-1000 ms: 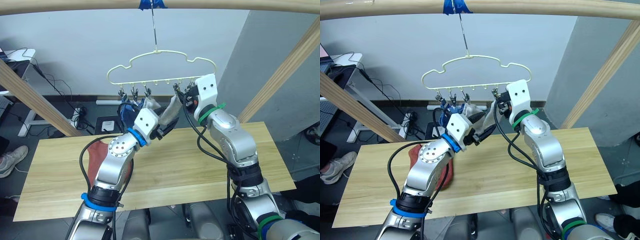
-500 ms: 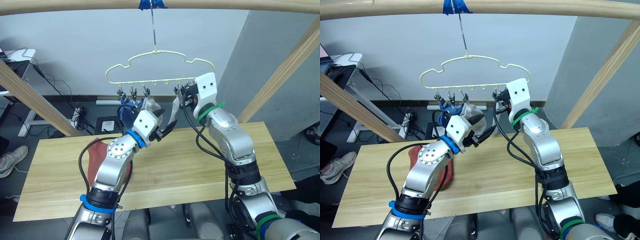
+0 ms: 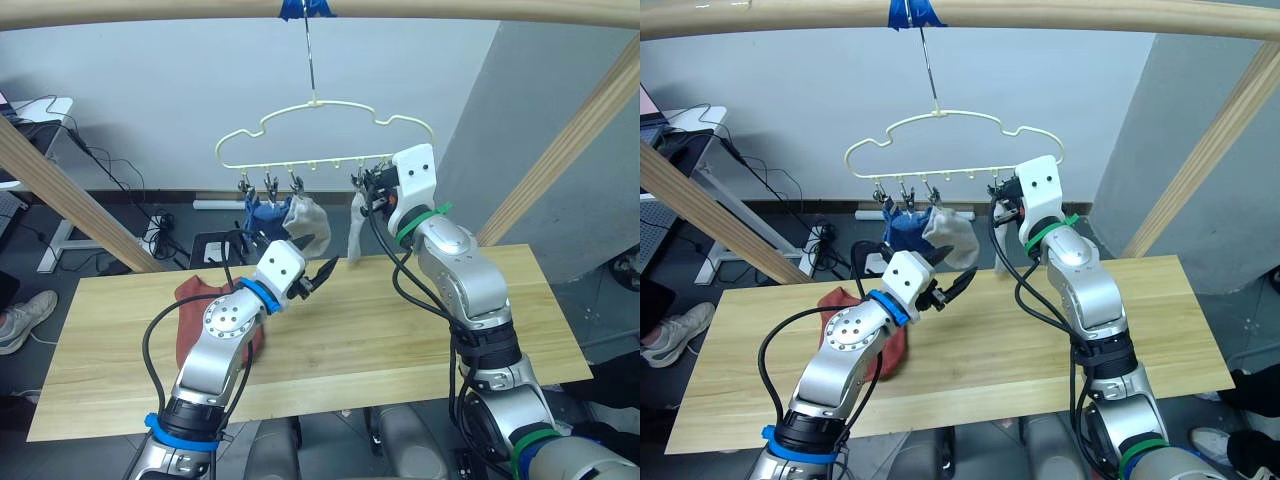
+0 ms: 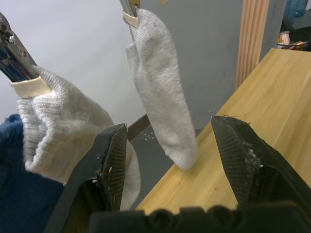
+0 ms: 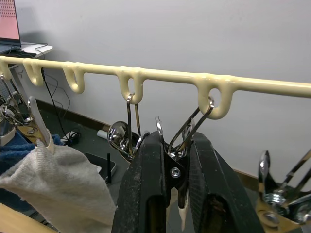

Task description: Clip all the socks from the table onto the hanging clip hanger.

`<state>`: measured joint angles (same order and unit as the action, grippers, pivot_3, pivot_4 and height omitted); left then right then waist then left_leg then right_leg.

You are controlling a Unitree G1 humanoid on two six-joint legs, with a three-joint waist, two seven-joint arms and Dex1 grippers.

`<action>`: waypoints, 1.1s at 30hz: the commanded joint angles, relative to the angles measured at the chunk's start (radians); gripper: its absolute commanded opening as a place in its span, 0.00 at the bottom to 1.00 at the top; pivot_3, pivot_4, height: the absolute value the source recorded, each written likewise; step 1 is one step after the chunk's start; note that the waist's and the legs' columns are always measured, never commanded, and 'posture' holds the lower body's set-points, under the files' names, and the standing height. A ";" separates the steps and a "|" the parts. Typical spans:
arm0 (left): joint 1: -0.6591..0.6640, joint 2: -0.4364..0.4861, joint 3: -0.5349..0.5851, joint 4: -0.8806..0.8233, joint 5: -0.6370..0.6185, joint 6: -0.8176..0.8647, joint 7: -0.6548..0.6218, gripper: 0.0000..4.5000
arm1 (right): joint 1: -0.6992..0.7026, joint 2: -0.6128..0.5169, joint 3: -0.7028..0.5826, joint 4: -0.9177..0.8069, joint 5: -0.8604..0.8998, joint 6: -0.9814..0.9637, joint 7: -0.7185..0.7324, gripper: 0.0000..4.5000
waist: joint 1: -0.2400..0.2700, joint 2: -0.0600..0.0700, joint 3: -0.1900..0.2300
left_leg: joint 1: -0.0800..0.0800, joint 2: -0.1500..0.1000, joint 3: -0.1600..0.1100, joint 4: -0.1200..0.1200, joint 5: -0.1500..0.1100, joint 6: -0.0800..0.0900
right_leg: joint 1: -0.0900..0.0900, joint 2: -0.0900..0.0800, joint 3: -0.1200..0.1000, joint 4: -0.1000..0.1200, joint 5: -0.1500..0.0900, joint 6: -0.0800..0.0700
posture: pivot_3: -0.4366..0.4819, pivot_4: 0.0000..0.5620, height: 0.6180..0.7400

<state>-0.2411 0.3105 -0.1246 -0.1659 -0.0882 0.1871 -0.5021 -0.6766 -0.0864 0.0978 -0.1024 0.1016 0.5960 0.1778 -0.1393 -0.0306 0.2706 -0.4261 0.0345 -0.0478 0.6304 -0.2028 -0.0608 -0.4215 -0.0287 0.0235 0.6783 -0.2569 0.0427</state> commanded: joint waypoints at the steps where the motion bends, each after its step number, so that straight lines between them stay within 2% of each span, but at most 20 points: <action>1: -0.008 -0.003 0.003 -0.044 -0.001 -0.018 0.005 0.67 | -0.015 0.003 -0.014 -0.014 0.004 -0.008 0.002 0.21 | 0.000 0.000 0.000 | 0.000 0.000 0.000 0.000 0.000 0.000 | 0.000 0.000 0.000 0.000 0.000 0.000 | 0.25 0.40 1.00; 3: -0.012 -0.005 0.002 -0.040 -0.003 -0.018 0.005 0.67 | -0.014 0.000 -0.011 -0.016 0.000 -0.001 0.001 0.33 | 0.000 0.000 0.000 | 0.000 0.000 0.000 0.000 0.000 0.000 | 0.000 0.000 0.000 0.000 0.000 0.000 | 0.25 0.41 1.00; 33: -0.021 -0.006 -0.004 -0.030 -0.002 -0.021 0.005 0.67 | -0.057 0.007 -0.001 0.047 -0.031 -0.076 -0.015 0.33 | 0.000 0.000 0.000 | 0.000 0.000 0.000 0.000 0.000 0.000 | 0.000 0.000 0.000 0.000 0.001 -0.001 | 0.25 0.40 1.00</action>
<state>-0.2637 0.3079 -0.1252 -0.1629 -0.0887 0.1840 -0.4943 -0.7202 -0.0856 0.1041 -0.0328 0.0780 0.5440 0.1692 -0.1394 -0.0306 0.2706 -0.4261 0.0345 -0.0478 0.6305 -0.2027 -0.0608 -0.4215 -0.0287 0.0234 0.6786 -0.2562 0.0415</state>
